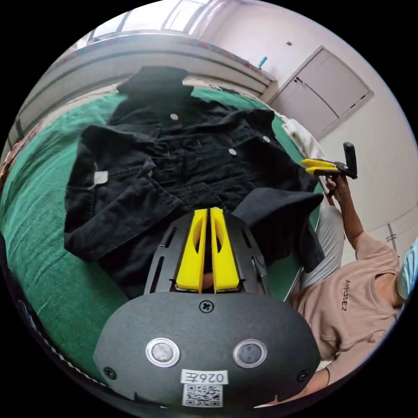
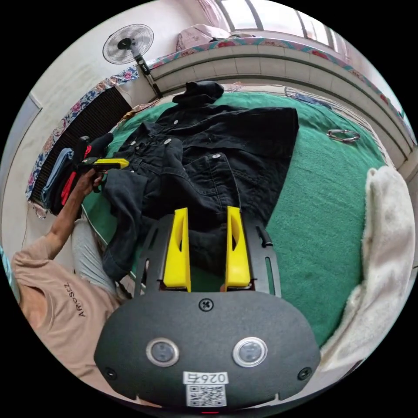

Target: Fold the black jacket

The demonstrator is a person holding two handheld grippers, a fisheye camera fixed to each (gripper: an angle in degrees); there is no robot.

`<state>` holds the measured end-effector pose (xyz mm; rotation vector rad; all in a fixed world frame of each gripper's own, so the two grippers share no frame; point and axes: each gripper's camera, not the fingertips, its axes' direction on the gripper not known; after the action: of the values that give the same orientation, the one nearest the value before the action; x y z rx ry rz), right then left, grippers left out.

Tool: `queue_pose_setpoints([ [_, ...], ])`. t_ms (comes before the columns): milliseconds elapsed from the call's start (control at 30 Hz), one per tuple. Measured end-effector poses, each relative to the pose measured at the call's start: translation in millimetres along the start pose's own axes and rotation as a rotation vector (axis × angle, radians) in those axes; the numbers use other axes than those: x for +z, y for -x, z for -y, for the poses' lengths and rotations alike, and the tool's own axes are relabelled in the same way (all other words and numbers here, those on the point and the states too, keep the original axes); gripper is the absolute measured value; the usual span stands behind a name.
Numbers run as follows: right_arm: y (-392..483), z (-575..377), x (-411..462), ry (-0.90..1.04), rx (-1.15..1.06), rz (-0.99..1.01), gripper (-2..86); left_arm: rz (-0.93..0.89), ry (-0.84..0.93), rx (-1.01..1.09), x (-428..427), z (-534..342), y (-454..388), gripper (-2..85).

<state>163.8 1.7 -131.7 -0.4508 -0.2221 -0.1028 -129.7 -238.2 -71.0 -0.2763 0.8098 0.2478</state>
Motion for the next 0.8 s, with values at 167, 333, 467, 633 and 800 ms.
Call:
queue_pose_setpoints([
  [167, 19, 17, 13, 0.196, -0.06, -0.079, -0.5, -0.236, -0.15, -0.169, -18, -32, 33, -0.7],
  [333, 96, -51, -46, -0.064, -0.064, 0.173, 5.1, 0.031, -0.52, -0.219, -88, -64, 32, 0.1],
  [467, 175, -75, 10, 0.091, -0.128, 0.307, 10.8, 0.268, -0.52, -0.252, -98, -72, 21, 11.9],
  [633, 244, -65, 13, 0.21, -0.383, -0.052, 0.2, 0.154, -0.244, -0.261, -75, -64, 44, 8.8],
  [800, 228, -86, -3, 0.284, -0.459, -0.847, 1.0, 0.142, -0.366, -0.309, -100, -79, 60, 10.5],
])
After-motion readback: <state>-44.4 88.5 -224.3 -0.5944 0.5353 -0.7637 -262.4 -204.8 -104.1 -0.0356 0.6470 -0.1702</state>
